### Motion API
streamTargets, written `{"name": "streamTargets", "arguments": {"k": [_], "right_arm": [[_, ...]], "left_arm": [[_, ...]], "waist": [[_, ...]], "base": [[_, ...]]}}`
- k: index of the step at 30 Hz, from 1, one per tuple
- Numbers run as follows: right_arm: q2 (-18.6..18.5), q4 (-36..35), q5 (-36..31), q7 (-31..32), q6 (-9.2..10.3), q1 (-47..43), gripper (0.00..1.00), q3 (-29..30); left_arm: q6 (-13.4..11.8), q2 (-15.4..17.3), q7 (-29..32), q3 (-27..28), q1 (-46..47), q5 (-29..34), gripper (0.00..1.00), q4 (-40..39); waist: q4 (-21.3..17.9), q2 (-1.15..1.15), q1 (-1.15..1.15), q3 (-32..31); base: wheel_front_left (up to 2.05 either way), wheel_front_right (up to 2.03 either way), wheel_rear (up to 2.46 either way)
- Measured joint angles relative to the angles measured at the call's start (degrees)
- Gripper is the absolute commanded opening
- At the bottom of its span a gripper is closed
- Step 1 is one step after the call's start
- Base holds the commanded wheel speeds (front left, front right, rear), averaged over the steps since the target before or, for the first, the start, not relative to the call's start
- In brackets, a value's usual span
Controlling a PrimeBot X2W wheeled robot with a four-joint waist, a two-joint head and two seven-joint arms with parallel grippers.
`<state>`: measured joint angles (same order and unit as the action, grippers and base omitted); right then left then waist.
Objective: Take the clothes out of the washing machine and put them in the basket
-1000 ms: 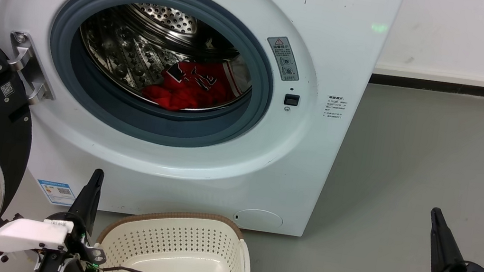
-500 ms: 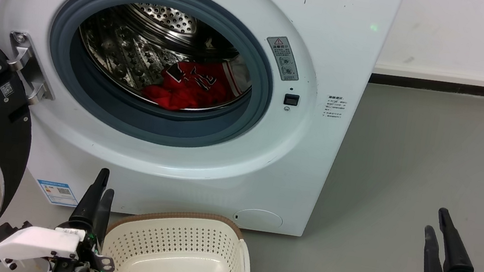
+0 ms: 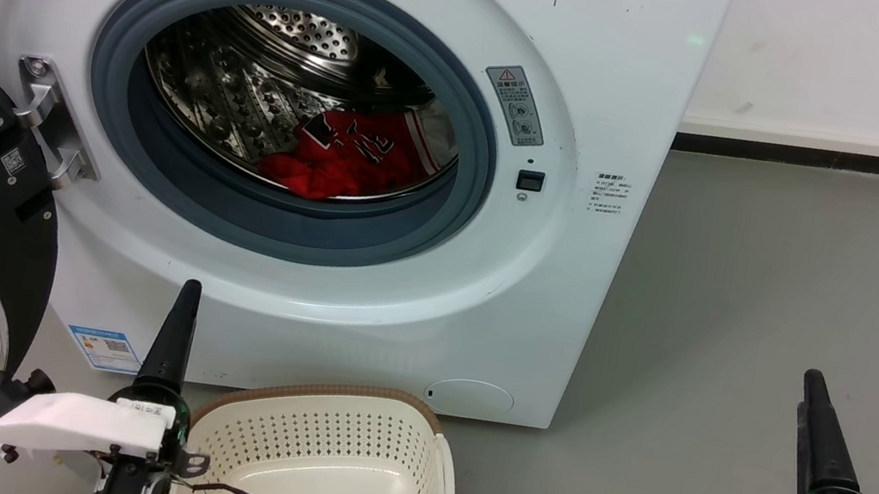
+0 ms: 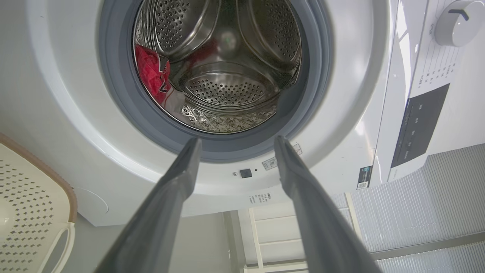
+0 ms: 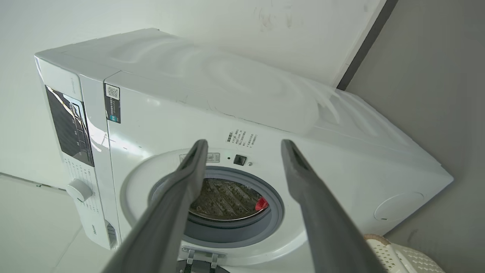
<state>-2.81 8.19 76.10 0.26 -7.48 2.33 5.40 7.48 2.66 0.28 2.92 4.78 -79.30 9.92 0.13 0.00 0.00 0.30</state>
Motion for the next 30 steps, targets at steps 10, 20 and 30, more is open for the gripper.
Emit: {"name": "streamTargets", "arguments": {"k": [10,20,30], "right_arm": [[0.02,-3.47,-14.24,-2.18,0.0,-1.24,1.0,-0.73],[0.03,-5.58,-26.93,-4.14,0.0,-2.63,1.0,-1.63],[0.03,-7.45,-37.88,-4.83,0.0,-3.67,1.0,-1.93]], "left_arm": [[-0.63,0.02,-2.1,-0.26,0.01,10.93,1.0,-2.58],[-1.65,0.03,-4.08,-1.99,-0.11,23.01,1.0,-4.26],[-2.46,0.05,-5.97,-3.12,-0.54,32.36,1.0,-4.67]], "waist": [[0.19,0.0,0.0,0.05],[0.31,0.0,0.0,-0.03],[0.38,0.0,0.0,-0.07]], "base": [[0.0,0.0,0.0],[0.0,0.0,0.0],[0.0,0.0,0.0]]}}
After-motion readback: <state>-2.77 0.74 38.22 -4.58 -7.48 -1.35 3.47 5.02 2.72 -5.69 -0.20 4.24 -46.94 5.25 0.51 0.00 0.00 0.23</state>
